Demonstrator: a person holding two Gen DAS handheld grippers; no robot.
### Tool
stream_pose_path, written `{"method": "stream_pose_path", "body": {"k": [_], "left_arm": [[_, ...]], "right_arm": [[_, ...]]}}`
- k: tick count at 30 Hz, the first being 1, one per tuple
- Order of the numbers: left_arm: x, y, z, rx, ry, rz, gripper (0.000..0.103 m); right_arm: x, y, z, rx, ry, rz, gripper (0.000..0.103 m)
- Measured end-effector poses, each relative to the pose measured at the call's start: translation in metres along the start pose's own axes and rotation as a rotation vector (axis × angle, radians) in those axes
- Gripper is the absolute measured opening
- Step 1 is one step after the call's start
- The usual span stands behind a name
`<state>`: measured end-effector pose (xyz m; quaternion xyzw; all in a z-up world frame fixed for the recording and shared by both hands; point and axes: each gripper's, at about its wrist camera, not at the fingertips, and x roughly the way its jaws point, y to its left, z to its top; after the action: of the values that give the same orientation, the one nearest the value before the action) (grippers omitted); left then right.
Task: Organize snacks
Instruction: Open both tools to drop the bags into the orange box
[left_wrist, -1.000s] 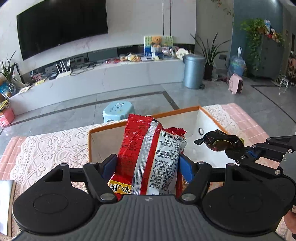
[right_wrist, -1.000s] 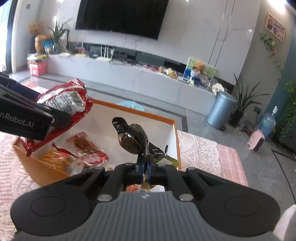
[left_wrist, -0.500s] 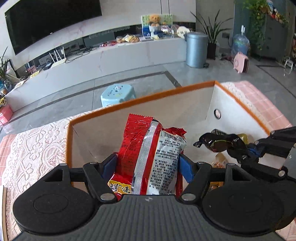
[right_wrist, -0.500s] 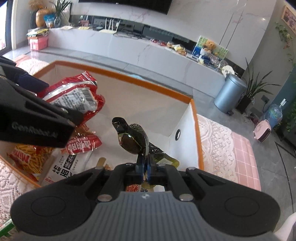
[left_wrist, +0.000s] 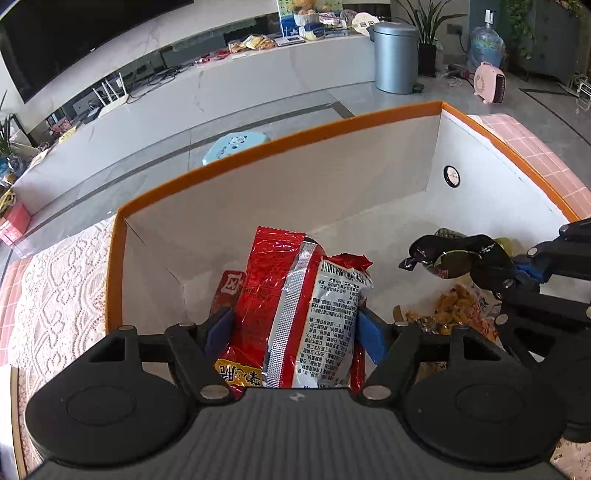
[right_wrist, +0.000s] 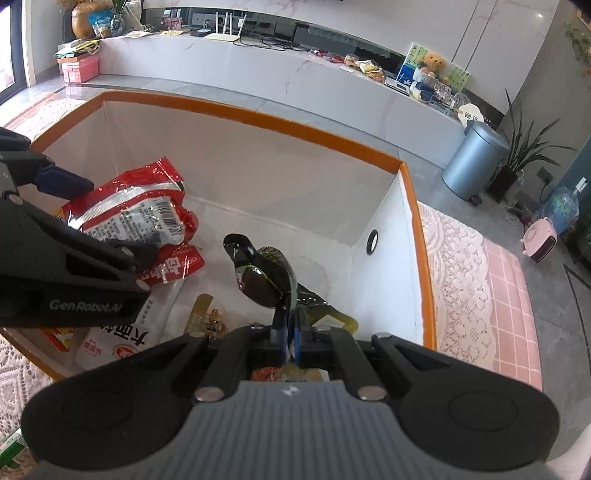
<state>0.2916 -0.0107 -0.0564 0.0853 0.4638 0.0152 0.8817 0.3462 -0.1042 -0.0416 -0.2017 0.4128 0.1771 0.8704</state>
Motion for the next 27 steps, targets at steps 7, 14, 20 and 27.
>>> {"method": "stream_pose_path", "body": {"k": [7,14,20,27], "left_arm": [[-0.006,-0.002,0.0,0.024,0.007,0.009,0.087],[-0.022,-0.007,-0.001,0.036,-0.05,0.011,0.089],[-0.043,-0.003,-0.003,-0.009,-0.103,0.018,0.089],[-0.082,0.004,-0.012,-0.071,-0.175,-0.012,0.089]], "right_arm": [[-0.002,-0.001,0.003,0.005,0.017,0.004,0.003],[-0.015,-0.004,0.008,0.015,0.003,0.001,0.026],[-0.036,-0.006,0.005,0.023,-0.038,-0.009,0.037],[-0.069,-0.008,-0.003,0.067,-0.095,-0.043,0.056]]}}
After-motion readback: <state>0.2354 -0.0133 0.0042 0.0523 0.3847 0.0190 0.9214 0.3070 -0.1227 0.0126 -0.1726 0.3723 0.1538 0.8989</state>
